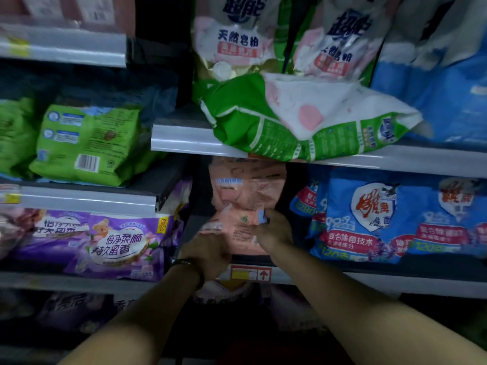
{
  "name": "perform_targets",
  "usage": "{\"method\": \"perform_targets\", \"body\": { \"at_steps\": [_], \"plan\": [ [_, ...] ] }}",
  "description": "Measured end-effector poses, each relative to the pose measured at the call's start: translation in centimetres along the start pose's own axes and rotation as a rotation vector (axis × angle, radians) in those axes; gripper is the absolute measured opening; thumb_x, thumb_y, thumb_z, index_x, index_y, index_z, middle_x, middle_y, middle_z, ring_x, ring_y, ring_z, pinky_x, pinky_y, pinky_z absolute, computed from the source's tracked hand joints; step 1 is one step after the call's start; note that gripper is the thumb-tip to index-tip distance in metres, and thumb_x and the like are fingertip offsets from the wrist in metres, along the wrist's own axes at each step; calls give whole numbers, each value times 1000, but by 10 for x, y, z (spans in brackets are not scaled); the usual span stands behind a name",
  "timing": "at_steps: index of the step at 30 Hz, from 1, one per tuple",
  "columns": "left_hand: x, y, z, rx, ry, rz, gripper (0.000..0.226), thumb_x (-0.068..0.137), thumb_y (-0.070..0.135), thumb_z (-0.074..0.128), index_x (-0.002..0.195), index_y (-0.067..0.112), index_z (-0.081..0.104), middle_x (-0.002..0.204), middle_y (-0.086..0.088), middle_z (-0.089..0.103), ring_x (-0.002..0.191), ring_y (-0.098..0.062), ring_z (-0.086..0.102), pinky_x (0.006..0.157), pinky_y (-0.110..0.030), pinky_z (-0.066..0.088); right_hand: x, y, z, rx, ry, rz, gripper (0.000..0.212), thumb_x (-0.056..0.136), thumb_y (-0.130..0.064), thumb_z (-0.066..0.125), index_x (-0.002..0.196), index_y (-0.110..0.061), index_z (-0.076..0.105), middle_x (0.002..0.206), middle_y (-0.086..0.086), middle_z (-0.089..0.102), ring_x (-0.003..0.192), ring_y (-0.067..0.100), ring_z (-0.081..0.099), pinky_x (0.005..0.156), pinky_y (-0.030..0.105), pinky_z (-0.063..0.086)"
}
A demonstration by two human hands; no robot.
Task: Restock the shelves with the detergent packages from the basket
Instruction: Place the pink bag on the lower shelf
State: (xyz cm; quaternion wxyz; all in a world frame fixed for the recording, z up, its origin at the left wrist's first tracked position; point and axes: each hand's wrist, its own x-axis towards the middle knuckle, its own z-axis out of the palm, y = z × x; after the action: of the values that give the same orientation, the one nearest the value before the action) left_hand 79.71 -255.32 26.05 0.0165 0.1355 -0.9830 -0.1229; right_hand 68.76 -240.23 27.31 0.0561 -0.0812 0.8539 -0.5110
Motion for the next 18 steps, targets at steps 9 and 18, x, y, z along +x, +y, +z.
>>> {"method": "perform_targets", "body": {
  "at_steps": [9,18],
  "plan": [
    [-86,81,-41,-585,439,151,15,89,51,62,88,37,57,94,9,61,85,-8,59,70,-27,40,-105,4,-105,-24,87,-184,13,79,-17,72,87,-21,62,79,0,70,79,24,71,72,55,61],
    [-144,181,-59,-958,4,-263,78,60,88,64,112,31,57,104,0,73,94,-28,73,79,-40,63,-240,22,-151,-659,228,-578,28,75,-36,58,101,-33,67,82,-2,75,78,27,73,59,39,54]
  ]
}}
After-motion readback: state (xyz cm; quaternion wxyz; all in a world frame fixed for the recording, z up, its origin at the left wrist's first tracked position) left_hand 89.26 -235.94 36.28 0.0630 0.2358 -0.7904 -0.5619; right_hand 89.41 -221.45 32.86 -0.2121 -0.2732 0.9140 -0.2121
